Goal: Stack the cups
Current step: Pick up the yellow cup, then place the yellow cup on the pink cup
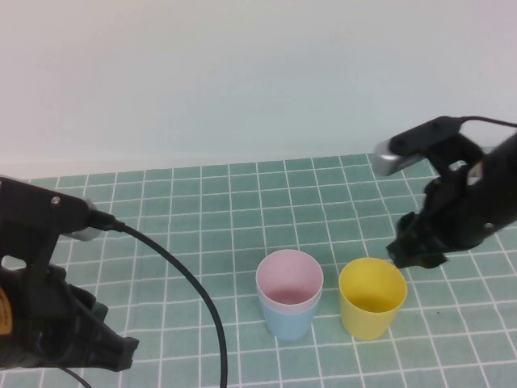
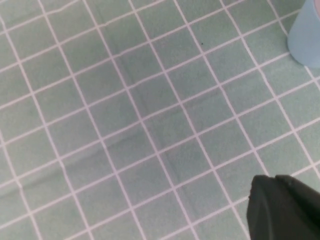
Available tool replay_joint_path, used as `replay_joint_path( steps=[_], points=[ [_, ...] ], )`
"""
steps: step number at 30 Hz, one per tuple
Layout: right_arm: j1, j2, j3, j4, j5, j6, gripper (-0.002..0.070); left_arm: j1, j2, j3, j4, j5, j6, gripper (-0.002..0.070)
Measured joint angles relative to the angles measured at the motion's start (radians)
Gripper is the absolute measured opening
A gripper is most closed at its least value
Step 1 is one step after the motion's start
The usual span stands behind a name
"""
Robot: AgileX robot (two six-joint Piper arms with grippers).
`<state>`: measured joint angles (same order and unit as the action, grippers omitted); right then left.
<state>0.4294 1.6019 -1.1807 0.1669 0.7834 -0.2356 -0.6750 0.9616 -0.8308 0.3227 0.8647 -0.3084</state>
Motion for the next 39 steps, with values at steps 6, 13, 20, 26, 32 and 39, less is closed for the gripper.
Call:
replay_joint_path(
  steps=[6, 13, 20, 26, 32, 39],
  points=[
    [0.000, 0.124, -0.034, 0.002, -0.036, 0.005, 0.0395, 0.000, 0.000, 0.000, 0.018, -0.004, -0.014, -0.0001],
    [0.000, 0.230, -0.034, 0.002, -0.071, 0.007, 0.0365, 0.000, 0.000, 0.000, 0.018, -0.046, -0.014, -0.0001],
    [0.002, 0.260, -0.066, -0.051, -0.045, 0.009, 0.0049, 0.000, 0.000, 0.004, 0.035, -0.108, -0.016, -0.0001],
    [0.002, 0.239, -0.264, -0.167, 0.161, 0.009, 0.0028, 0.000, 0.000, 0.009, 0.239, -0.157, -0.189, -0.0001],
    [0.025, 0.204, -0.567, -0.116, 0.341, 0.015, 0.0027, 0.000, 0.000, 0.033, 0.367, -0.136, -0.334, -0.0001],
    [0.171, 0.255, -0.651, -0.051, 0.407, 0.018, 0.0027, 0.000, 0.000, 0.076, 0.377, -0.182, -0.368, -0.0001]
  ],
)
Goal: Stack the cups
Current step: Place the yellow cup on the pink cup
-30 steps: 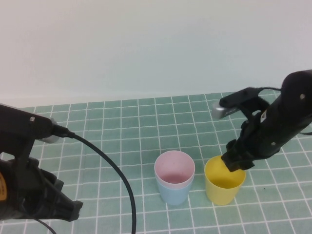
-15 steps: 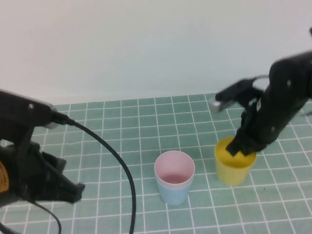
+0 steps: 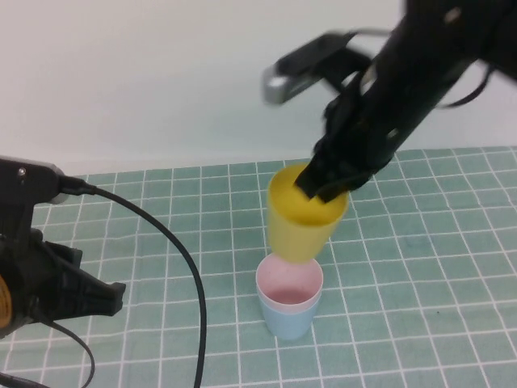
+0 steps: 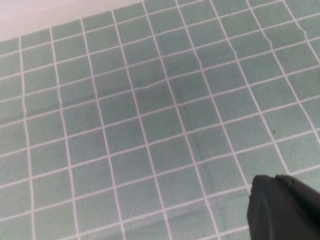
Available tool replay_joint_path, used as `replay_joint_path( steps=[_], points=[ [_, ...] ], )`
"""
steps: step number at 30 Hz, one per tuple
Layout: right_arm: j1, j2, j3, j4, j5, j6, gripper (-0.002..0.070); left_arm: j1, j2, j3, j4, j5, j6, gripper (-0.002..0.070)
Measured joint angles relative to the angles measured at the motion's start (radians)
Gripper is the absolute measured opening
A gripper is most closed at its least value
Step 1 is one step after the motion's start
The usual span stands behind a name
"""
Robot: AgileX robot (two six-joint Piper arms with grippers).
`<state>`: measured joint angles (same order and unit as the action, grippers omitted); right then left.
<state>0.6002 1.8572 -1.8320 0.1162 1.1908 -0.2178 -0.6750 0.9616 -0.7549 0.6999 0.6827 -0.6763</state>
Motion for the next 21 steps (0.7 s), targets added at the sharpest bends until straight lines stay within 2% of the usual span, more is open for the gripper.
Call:
replay_joint_path(
  steps=[5, 16, 21],
  points=[
    [0.049, 0.097, 0.000, 0.000, 0.006, 0.014, 0.0027, 0.000, 0.000, 0.002, 0.004, 0.003, -0.012, -0.0001],
    [0.053, 0.161, 0.000, -0.012, 0.008, 0.028, 0.0027, 0.000, 0.000, 0.002, 0.036, 0.003, -0.014, -0.0001],
    [0.053, 0.174, 0.000, -0.012, 0.009, 0.035, 0.0044, 0.000, 0.000, 0.002, 0.067, 0.003, -0.065, -0.0001]
  ],
)
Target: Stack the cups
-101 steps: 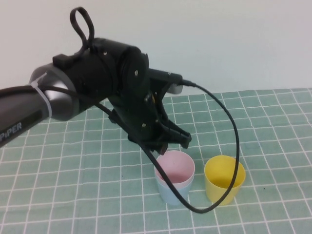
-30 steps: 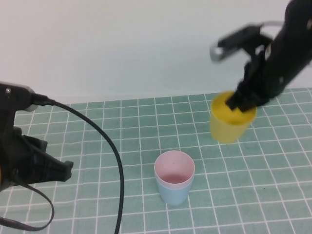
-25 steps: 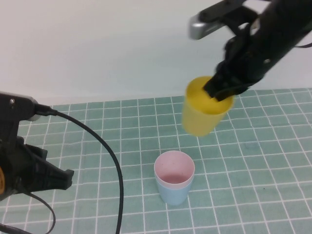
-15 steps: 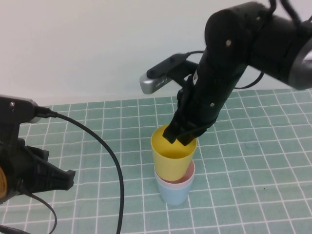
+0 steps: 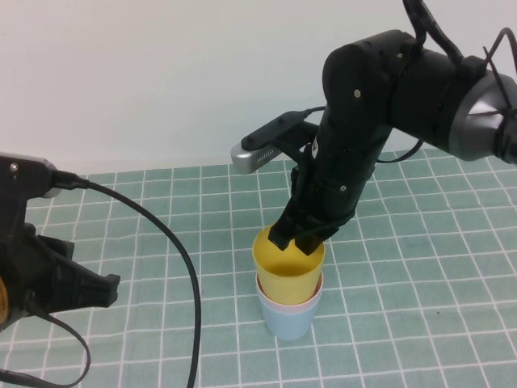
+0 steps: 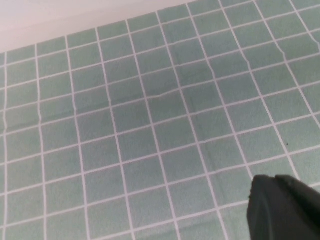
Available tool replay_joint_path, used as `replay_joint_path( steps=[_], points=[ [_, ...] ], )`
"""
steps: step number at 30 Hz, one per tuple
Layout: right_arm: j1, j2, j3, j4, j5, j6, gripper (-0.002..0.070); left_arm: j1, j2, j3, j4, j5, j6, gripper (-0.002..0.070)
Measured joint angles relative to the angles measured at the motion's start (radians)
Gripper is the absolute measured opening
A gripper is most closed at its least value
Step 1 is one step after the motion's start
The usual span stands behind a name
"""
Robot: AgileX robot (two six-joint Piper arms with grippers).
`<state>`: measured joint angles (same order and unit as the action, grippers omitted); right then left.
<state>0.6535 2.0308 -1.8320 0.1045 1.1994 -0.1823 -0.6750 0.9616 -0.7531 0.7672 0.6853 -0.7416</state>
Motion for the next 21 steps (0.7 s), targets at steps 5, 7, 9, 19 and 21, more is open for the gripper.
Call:
replay_joint_path(
  steps=[5, 7, 9, 19, 21],
  points=[
    [0.000, 0.000, 0.000, -0.002, 0.000, 0.012, 0.0189, 0.000, 0.000, 0.000, 0.007, 0.002, -0.001, -0.0001],
    [0.000, 0.000, 0.000, -0.006, 0.000, 0.022, 0.0233, 0.000, 0.000, 0.000, 0.007, 0.002, -0.001, -0.0001],
    [0.000, -0.002, 0.000, -0.017, 0.002, 0.034, 0.0249, 0.000, 0.005, 0.000, 0.007, 0.002, -0.001, -0.0001],
    [0.001, -0.223, 0.000, -0.127, 0.020, 0.150, 0.0054, 0.000, -0.171, 0.000, 0.007, 0.000, -0.004, -0.0001],
    [0.001, -0.290, 0.000, -0.127, 0.020, 0.152, 0.0023, 0.000, -0.246, 0.000, -0.008, -0.024, -0.073, -0.0001]
  ],
)
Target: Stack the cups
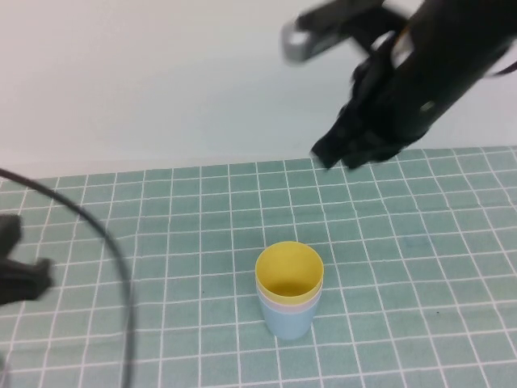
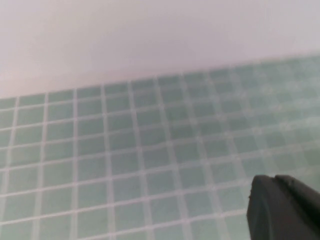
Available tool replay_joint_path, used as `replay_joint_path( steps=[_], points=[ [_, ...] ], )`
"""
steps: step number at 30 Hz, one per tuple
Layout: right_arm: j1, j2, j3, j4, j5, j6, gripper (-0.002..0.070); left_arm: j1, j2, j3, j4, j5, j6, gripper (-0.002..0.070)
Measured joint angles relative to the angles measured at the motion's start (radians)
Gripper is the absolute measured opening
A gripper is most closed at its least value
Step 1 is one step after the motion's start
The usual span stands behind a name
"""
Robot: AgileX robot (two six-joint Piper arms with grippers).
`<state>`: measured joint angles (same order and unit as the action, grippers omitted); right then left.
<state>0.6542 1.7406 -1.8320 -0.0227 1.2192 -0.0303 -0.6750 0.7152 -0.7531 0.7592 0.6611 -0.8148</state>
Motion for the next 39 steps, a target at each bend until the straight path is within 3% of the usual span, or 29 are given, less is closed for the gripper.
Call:
replay_joint_path(
  steps=[4, 10, 16, 21, 27, 30, 34, 35, 37, 39],
  points=[
    [0.000, -0.102, -0.001, 0.000, 0.017, 0.018, 0.0006, 0.082, -0.163, 0.005, -0.055, -0.092, -0.073, -0.0001],
    [0.000, -0.170, -0.001, 0.000, 0.017, 0.030, 0.0004, 0.387, -0.374, 0.112, -0.063, -0.372, -0.111, -0.0001],
    [-0.002, -0.168, -0.002, -0.042, 0.017, -0.053, -0.0001, 0.596, -0.502, 0.257, -0.053, -0.437, -0.111, -0.0001],
    [-0.006, -0.247, 0.078, -0.112, -0.037, -0.101, -0.0001, 0.650, -0.511, 0.380, -0.013, -0.453, -0.108, -0.0001],
    [-0.092, -0.515, 0.391, -0.061, -0.404, -0.142, -0.0001, 0.648, -0.509, 0.526, 0.146, -0.563, -0.074, -0.0001],
    [-0.209, -0.671, 0.613, 0.036, -0.533, -0.152, -0.0001, 0.648, -0.511, 0.579, -0.038, -0.571, 0.163, -0.0001],
    [-0.390, -0.894, 0.915, 0.165, -0.659, -0.198, -0.0001, 0.648, -0.511, 0.648, -0.556, -0.576, 0.684, -0.0001],
    [-0.434, -0.958, 1.002, 0.190, -0.694, -0.216, -0.0001, 0.648, -0.511, 0.665, -0.633, -0.582, 0.774, -0.0001],
    [-0.504, -1.081, 1.168, 0.224, -0.759, -0.246, -0.0001, 0.648, -0.511, 0.710, -0.759, -0.608, 0.895, -0.0001],
    [-0.569, -1.223, 1.318, 0.243, -0.835, -0.261, -0.0001, 0.648, -0.511, 0.755, -0.778, -0.645, 0.919, -0.0001]
  ],
)
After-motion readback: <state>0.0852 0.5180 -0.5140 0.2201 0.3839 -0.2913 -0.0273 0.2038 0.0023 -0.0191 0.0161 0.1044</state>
